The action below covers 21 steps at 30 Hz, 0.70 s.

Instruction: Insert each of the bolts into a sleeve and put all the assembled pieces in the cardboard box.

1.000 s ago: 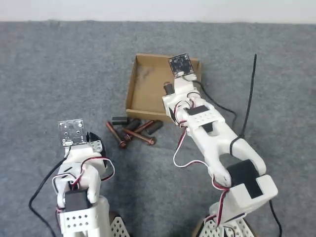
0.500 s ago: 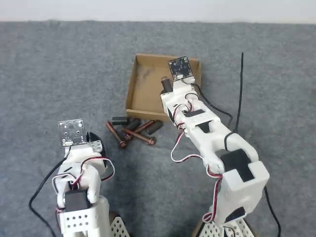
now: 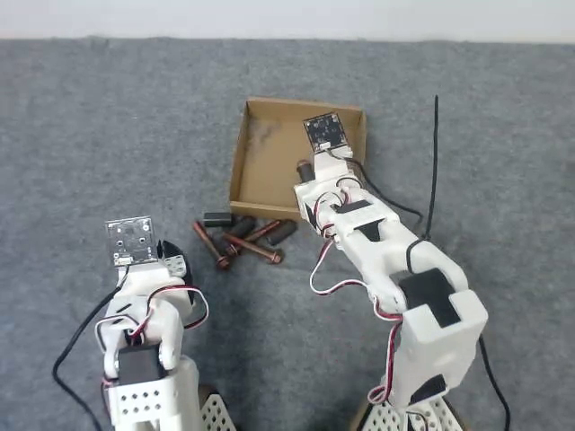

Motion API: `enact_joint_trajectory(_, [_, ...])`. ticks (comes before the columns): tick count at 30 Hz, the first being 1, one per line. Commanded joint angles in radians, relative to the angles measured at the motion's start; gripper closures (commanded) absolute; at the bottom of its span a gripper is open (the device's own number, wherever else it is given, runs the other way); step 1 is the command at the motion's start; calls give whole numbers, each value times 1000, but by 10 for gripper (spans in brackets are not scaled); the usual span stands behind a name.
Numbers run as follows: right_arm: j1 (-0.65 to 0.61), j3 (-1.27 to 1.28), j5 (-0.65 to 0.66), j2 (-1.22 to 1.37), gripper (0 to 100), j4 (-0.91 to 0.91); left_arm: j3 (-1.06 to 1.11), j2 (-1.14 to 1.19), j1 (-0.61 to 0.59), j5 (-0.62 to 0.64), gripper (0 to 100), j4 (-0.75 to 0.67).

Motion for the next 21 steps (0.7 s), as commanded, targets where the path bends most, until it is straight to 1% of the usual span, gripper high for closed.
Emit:
enact_joint_trajectory(1, [8, -17, -3, -107, 867, 58, -16, -9, -3, -9, 988, -3])
enact_joint_trajectory(3, [10, -17, -3, -117, 817, 74, -16, -9, -3, -9, 988, -3])
enact_joint_trajectory(6, [10, -17, -3, -130, 812, 70, -16, -9, -3, -9, 988, -3])
enact_joint_trajectory(12, [8, -11, -3, -243, 879, 79, -16, -9, -3, -9, 988, -3])
enact_joint_trajectory(18, [-15, 84, -5, -435, 996, 153, -16, -9, -3, -9, 988, -3])
enact_joint_trajectory(21, [-48, 149, -5, -522, 982, 203, -16, -8, -3, -9, 988, -11])
